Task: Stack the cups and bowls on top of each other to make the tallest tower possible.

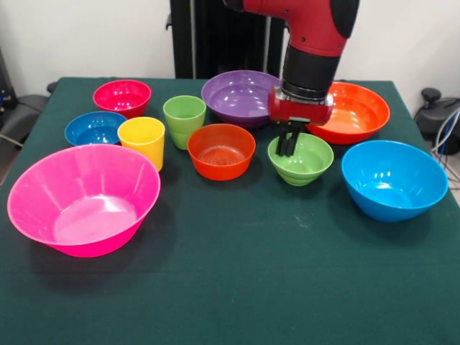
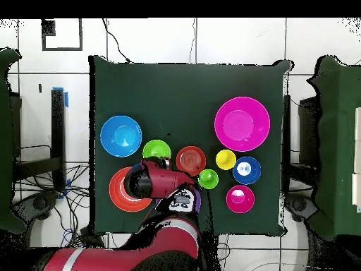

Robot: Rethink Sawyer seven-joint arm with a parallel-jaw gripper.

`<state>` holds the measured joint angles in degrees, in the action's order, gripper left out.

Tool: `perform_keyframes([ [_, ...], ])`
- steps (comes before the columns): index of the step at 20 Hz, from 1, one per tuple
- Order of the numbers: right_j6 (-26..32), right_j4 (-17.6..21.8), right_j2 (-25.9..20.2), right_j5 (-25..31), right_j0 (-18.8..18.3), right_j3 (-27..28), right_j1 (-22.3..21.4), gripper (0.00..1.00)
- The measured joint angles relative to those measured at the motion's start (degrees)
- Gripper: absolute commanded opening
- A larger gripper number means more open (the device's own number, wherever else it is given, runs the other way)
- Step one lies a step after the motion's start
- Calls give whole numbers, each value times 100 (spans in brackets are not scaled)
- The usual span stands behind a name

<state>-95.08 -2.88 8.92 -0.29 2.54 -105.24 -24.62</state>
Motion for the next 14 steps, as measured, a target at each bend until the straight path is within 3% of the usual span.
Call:
perform_keyframes([
  [14,0,-170,147,8,410,218,147,0],
])
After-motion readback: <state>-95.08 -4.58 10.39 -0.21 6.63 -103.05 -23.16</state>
